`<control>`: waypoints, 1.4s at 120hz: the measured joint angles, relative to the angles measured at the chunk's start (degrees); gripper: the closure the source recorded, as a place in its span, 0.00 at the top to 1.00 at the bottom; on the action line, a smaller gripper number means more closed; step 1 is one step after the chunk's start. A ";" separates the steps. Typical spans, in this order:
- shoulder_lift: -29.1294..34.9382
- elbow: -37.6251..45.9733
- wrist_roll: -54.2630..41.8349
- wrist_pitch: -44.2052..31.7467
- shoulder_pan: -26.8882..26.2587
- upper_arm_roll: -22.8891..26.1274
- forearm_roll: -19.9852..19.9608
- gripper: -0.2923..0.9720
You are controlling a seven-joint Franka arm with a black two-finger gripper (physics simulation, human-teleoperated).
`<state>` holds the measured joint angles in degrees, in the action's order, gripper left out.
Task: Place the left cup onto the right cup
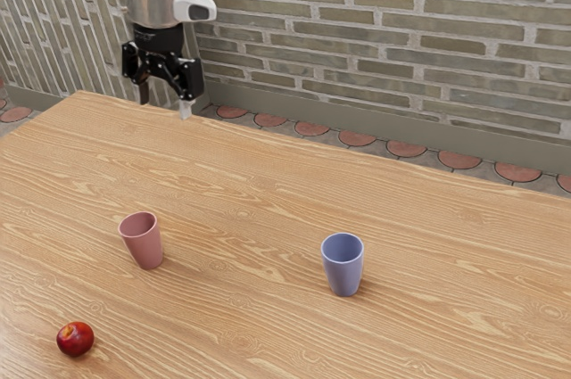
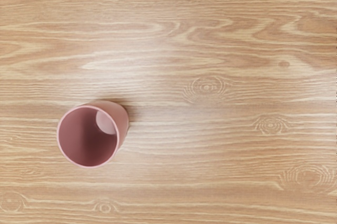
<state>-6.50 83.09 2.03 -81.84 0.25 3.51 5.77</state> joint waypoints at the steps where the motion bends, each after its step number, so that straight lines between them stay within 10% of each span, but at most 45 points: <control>1: -0.01 0.00 0.03 -0.15 -0.04 0.00 -0.03 0.77; 168: 3.29 39.59 0.32 -42.49 8.78 -4.12 -0.55 0.77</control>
<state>-3.21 122.67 2.35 -124.33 9.03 -0.61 5.22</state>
